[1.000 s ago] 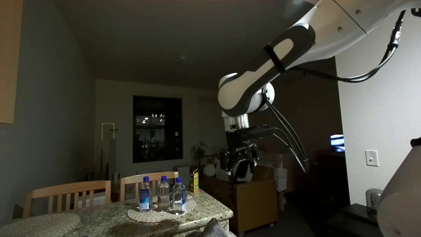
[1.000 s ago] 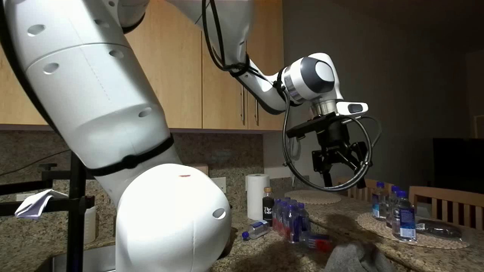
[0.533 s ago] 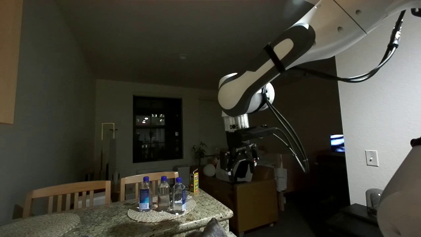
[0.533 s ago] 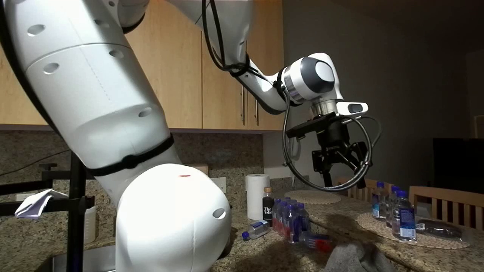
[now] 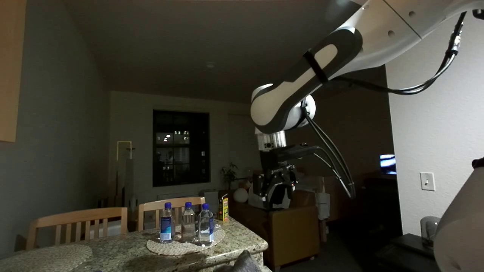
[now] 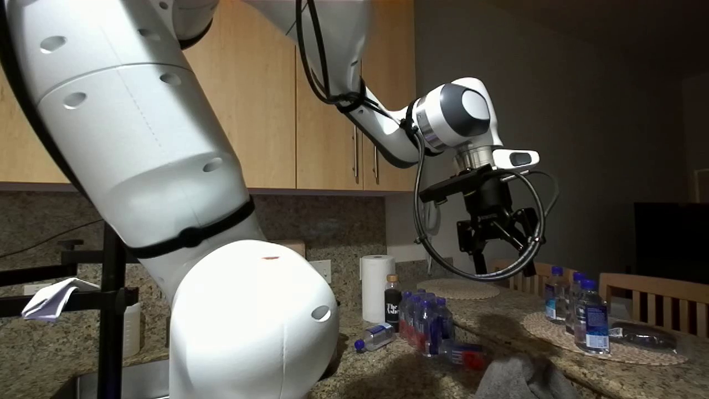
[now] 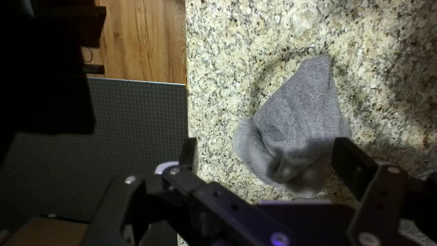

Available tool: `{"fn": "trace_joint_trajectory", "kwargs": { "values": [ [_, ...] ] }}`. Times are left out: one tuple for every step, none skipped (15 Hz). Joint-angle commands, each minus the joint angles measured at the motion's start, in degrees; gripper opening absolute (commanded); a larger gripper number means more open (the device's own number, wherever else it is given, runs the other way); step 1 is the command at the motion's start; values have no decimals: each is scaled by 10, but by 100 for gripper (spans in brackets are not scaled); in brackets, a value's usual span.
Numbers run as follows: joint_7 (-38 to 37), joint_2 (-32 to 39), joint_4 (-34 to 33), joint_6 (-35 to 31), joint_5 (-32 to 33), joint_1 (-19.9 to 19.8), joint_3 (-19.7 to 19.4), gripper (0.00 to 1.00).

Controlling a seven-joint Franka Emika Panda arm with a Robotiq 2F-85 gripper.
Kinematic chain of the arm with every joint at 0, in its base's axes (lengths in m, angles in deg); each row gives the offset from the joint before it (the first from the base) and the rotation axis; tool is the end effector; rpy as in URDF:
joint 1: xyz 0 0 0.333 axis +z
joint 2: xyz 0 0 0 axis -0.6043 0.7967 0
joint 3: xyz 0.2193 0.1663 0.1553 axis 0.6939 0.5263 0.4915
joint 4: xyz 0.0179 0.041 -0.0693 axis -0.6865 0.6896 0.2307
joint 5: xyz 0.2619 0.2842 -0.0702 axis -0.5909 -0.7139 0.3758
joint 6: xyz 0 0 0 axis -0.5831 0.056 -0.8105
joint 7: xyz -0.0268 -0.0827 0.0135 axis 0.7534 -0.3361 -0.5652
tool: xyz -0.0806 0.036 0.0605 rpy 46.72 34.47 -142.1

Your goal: Move the grey towel to the left

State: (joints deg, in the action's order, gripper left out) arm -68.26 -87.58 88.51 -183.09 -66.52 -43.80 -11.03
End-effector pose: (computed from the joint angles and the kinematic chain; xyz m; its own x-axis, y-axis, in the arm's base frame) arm 0.4072 -0.0233 0.4659 0.9722 -0.2167 0.0888 -0.2285 -0.9608 0.1573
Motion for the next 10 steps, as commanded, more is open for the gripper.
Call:
{"fn": "trace_joint_trajectory", "kwargs": {
  "values": [
    [-9,1,0,-1,2,9,-3,100],
    [-16,7,0,-5,-5,17,3,100],
    [-19,10,0,-8,-7,21,6,100],
    [-24,21,-1,-16,-18,32,12,100],
    [-25,29,-3,-19,-27,41,16,100],
    [-34,46,-6,-33,-39,52,24,100],
    [-38,59,-10,-43,-50,61,29,100],
    [-50,79,-15,-67,-58,69,37,100],
    [-62,99,-20,-88,-62,75,45,100],
    [-77,128,-29,-118,-60,79,53,100]
  ]
}}
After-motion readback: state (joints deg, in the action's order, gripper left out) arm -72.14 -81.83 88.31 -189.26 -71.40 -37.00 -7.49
